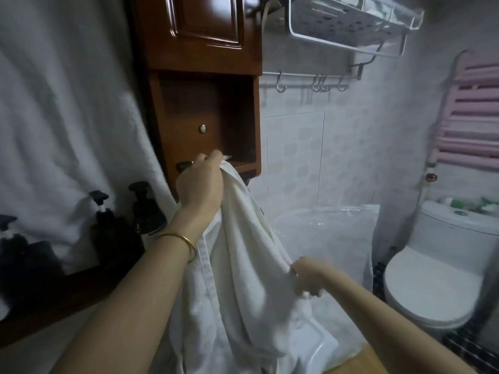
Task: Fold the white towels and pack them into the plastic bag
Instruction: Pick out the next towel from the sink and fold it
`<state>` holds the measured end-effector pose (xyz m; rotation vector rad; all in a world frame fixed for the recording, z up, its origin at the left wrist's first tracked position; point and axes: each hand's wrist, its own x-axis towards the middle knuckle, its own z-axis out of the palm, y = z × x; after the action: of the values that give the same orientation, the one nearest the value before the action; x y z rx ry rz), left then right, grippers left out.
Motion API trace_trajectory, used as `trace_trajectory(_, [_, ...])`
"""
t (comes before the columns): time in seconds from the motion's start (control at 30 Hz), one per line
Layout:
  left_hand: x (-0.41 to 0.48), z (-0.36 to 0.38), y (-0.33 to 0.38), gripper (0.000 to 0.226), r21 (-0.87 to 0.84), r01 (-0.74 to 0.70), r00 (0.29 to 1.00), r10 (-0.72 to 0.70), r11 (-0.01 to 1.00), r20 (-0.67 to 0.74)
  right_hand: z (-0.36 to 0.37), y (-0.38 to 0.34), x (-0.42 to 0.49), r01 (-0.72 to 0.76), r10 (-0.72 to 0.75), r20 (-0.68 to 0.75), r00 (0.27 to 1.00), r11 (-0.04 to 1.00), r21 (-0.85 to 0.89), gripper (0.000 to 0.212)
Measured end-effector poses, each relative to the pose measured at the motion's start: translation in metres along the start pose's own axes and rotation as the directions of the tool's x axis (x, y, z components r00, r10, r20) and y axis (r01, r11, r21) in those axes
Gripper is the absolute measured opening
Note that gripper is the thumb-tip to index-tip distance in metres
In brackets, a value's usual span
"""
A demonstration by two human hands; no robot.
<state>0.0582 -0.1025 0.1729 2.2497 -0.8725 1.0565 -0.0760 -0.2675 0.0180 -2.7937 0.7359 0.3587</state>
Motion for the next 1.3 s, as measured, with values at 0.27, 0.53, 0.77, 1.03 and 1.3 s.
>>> trace_trajectory(0.27, [-0.005,0.01,0.006,0.026,-0.051,-0.148,0.987,0.15,0.988,0.057,-0.004,-0.041,0.004,0.396,-0.013,-0.495,0.869,0.62,0.677,0.023])
trace_trajectory(0.53, [-0.011,0.01,0.002,0.019,-0.091,-0.282,0.951,0.291,0.955,0.105,-0.05,-0.064,-0.008,0.642,-0.099,-0.634,0.767,0.119,0.758,0.022])
trace_trajectory(0.77, [-0.008,0.009,-0.006,0.021,-0.052,-0.302,0.946,0.306,0.952,0.111,-0.015,-0.033,0.006,0.527,-0.167,-0.535,0.828,0.56,0.639,0.022])
trace_trajectory(1.03, [-0.001,0.009,-0.014,0.025,0.043,-0.24,0.961,0.231,0.97,0.154,0.043,0.029,0.012,0.283,-0.158,-0.31,0.937,0.864,0.417,0.026])
trace_trajectory(1.3, [0.0,0.018,-0.012,0.023,0.1,-0.261,0.958,0.245,0.96,0.151,0.068,0.054,0.018,0.09,-0.11,-0.104,0.988,0.98,-0.179,0.043])
